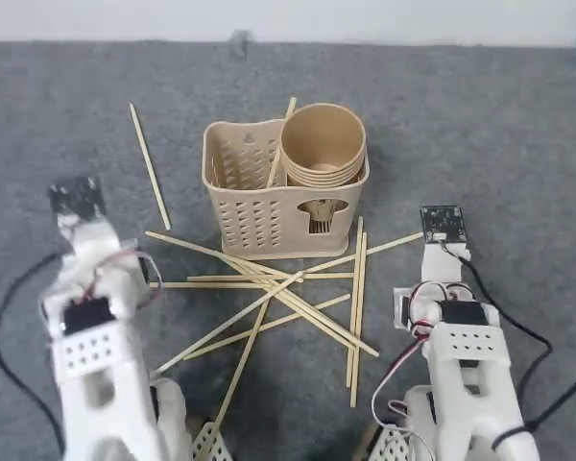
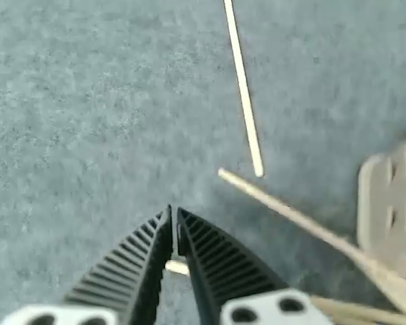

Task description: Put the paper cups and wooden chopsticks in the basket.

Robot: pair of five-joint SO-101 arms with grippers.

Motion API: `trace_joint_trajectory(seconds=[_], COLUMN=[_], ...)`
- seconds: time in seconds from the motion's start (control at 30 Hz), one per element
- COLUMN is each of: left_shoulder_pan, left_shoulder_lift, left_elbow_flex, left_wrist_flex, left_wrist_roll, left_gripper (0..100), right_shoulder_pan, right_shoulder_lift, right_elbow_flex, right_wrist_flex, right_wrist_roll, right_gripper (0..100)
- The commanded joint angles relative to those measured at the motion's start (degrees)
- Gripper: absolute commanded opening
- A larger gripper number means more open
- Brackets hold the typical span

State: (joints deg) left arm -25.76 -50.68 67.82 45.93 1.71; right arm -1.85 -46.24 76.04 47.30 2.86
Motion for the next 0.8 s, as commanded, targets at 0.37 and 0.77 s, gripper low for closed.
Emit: trace_joint_trajectory(seconds=[0.37, 0.77], left_shoulder_pan=[0.1, 2.1], left_shoulder_lift=[45.8, 86.9], left_elbow_flex=[-55.6, -107.1], left_wrist_flex=[13.7, 34.9], left_wrist_roll=[7.0, 7.0], left_gripper=[1, 1], right_shoulder_pan=[0.5, 0.4], right_shoulder_lift=[-1.3, -1.8], right_elbow_flex=[-0.4, 1.4], right_wrist_flex=[-0.5, -2.3], right_wrist_roll=[0.8, 0.9], right_gripper=[0.8, 0.8])
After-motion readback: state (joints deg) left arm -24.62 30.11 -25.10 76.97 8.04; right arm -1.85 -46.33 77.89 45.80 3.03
